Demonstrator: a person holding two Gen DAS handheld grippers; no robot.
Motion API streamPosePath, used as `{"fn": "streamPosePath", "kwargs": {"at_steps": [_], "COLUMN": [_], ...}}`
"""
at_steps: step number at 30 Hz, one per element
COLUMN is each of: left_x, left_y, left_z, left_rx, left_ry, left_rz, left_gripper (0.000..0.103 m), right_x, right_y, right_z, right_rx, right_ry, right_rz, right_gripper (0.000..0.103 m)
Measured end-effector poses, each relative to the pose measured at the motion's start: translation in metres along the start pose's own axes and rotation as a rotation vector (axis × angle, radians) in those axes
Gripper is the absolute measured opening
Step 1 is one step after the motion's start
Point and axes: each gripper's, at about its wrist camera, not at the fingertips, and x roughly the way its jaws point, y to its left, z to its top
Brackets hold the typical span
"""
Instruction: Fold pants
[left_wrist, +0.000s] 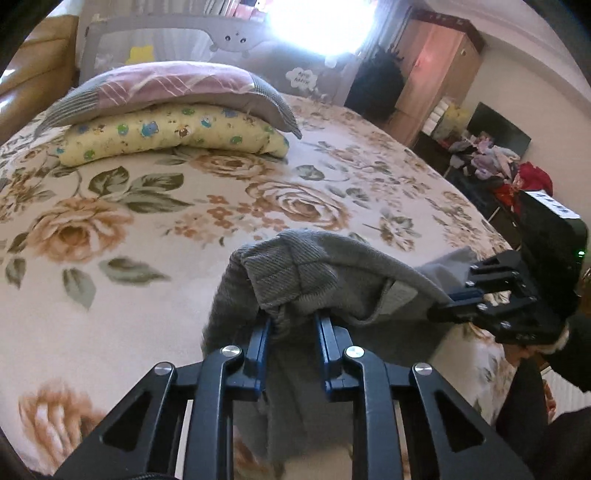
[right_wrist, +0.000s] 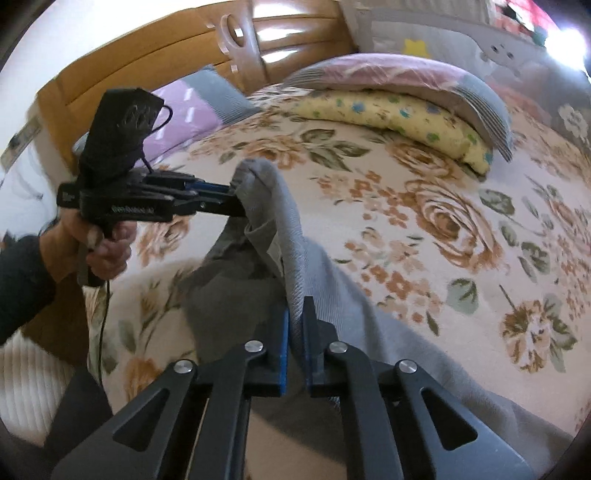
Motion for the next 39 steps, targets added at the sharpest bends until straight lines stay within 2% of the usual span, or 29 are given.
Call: {"fn": "streamPosePath", "kwargs": {"at_steps": [8,12,15,18,19,20,22,23,27,29,32,35,39], "left_x": [-0.004,-0.007,-0.005,-0.006,-0.010,-0.014,-0.026,-0.031,-0.042,-0.039,-0.024,-0.001,0.022], "left_y": [-0.007,-0.007,-0.007,0.000,0.003,0.007,0.014,0.016,0.021,0.023,0.024,0.031,0.035], "left_z": [-0.056,-0.070,-0.078,-0.082,-0.084,-0.085,-0.088,-0.089,-0.084,-0.079,-0.071,-0.072,-0.082], "left_rx": [-0.093,-0.155,-0.183,-0.259,-0.292,-0.327,-0.408,-0.438,-0.548,-0.598,-0.643,-0.677,-0.705], "left_ry": [0.027,0.018,0.042,0.064,0.060,0.053,0.019,0.005,-0.038,-0.039,-0.023,0.028,0.080], "left_rz": [0.031,0.018,0.029,0.030,0.031,0.027,0.007,0.003,-0.020,-0.022,-0.008,0.047,0.051], "left_gripper": [0.021,0.021,0.022,0.025,0.025,0.028,0.038,0.049,0.072,0.078,0.079,0.079,0.079], "right_x": [0.021,0.028,0.033,0.033,0.031,0.029,0.022,0.018,0.010,0.010,0.010,0.009,0.007], "right_y": [0.029,0.029,0.025,0.025,0.025,0.026,0.028,0.029,0.022,0.014,-0.004,-0.026,-0.050], "right_z": [-0.039,-0.049,-0.053,-0.054,-0.053,-0.052,-0.050,-0.048,-0.035,-0.026,-0.017,-0.020,-0.021], "right_rx": [-0.101,-0.092,-0.064,-0.046,-0.041,-0.034,-0.018,-0.009,0.090,0.146,0.232,0.319,0.347], "right_ry": [0.108,0.134,0.167,0.189,0.184,0.180,0.157,0.137,0.073,0.043,0.000,-0.014,-0.012], "right_rz": [0.011,0.023,0.051,0.065,0.065,0.074,0.105,0.117,0.200,0.198,0.159,0.112,0.019], "right_gripper": [0.007,0.007,0.007,0.012,0.019,0.024,0.048,0.052,0.053,0.053,0.053,0.053,0.053]}}
